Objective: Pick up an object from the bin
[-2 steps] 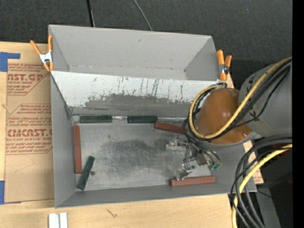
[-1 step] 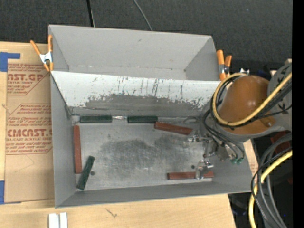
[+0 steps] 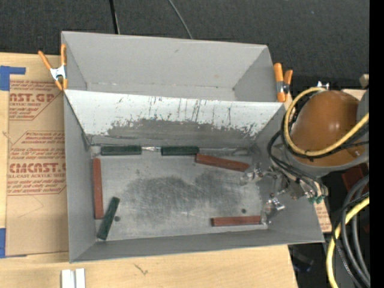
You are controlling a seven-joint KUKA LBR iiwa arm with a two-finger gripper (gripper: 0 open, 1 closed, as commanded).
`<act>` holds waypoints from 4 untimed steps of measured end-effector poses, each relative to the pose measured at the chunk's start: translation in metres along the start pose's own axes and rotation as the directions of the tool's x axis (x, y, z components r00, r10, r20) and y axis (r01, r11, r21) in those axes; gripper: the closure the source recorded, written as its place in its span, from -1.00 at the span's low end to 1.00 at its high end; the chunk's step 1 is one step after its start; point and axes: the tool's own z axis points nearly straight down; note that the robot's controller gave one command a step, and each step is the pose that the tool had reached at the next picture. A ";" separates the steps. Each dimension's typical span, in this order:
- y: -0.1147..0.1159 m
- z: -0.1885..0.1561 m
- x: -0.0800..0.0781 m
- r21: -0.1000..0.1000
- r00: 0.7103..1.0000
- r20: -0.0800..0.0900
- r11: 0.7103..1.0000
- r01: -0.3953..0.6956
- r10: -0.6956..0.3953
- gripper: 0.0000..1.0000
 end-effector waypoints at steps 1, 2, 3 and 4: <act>0.002 0.087 0.001 0.000 0.993 0.003 0.993 0.120 -0.120 1.00; 0.002 0.087 0.001 0.000 0.993 0.003 0.993 0.120 -0.120 1.00; 0.002 0.087 0.001 0.000 0.993 0.003 0.993 0.120 -0.120 1.00; -0.026 -0.054 -0.017 -0.004 0.979 0.000 0.979 0.205 -0.205 1.00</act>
Offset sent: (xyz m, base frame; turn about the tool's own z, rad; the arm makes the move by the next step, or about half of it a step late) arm 0.0000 0.0000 0.0000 0.0000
